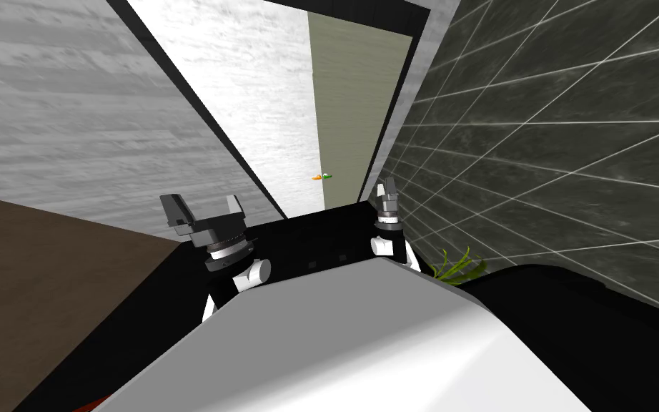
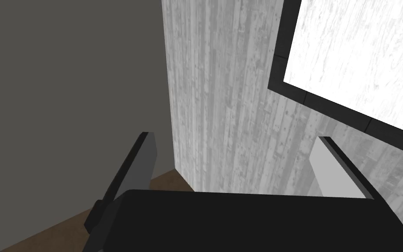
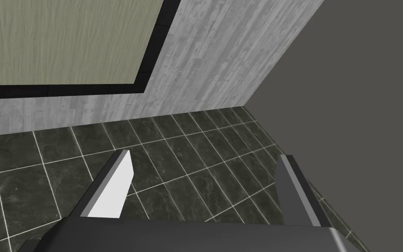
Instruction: Pull the door open
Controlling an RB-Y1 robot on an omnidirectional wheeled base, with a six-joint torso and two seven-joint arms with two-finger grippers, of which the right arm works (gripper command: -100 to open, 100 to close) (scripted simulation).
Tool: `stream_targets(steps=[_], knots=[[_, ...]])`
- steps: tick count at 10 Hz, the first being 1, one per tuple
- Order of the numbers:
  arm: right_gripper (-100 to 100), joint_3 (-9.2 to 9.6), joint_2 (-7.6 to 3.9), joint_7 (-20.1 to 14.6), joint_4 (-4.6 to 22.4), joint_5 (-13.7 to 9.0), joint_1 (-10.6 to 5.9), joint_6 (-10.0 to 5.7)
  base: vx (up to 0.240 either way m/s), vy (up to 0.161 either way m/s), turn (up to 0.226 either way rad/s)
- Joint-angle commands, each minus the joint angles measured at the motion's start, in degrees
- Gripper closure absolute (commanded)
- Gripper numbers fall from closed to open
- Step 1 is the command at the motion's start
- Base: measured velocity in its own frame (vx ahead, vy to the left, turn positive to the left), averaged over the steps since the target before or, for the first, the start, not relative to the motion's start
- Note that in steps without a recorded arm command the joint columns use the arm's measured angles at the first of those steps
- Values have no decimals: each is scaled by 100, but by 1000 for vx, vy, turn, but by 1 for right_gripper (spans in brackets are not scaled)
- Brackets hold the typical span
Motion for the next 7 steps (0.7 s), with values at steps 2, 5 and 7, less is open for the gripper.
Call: stream_targets(steps=[2, 5, 7], knots=[[-100, -8, -79, -58, 312, -38, -97, -58, 88, 5, 46], [-100, -18, -158, -127, 676, -82, -209, -125, 116, 3, 41], [-100, -22, -193, -159, 847, -103, -262, -157, 104, 1, 22]])
